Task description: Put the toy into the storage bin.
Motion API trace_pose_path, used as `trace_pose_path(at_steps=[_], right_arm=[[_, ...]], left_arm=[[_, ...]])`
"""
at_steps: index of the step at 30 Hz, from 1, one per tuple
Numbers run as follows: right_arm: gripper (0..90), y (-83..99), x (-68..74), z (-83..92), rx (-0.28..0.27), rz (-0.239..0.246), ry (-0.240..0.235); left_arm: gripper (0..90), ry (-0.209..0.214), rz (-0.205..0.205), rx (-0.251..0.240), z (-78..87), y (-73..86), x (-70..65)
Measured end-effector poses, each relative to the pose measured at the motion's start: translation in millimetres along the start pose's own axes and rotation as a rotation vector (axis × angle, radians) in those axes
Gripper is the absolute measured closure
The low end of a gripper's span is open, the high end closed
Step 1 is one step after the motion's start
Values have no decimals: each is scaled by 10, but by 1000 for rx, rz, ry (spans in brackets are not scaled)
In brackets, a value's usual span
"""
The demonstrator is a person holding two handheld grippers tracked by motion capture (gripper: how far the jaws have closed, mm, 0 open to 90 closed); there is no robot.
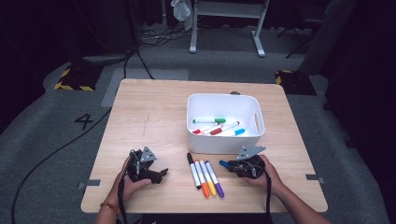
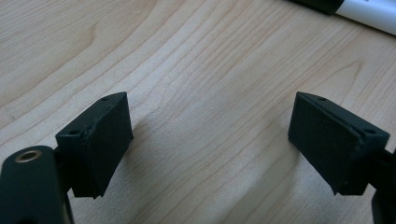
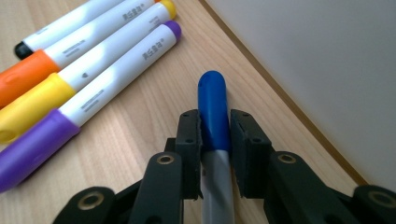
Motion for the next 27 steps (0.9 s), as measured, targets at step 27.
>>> trace_pose_path(at_steps=[27], right_arm=[[747,-839,-151,1239,-251,72,59]], left_arm=[[137,1,1,0,0,0,0]])
Point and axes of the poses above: each handheld gripper's, and its own axes: z roughly backward along the jaws, y roughly out of its underside, x roughly to its left, the point moved 6 cm from there along -z, roughly forward along the jaws, and after that the axes turned 14 degrees about -x, right-handed, at the moved point
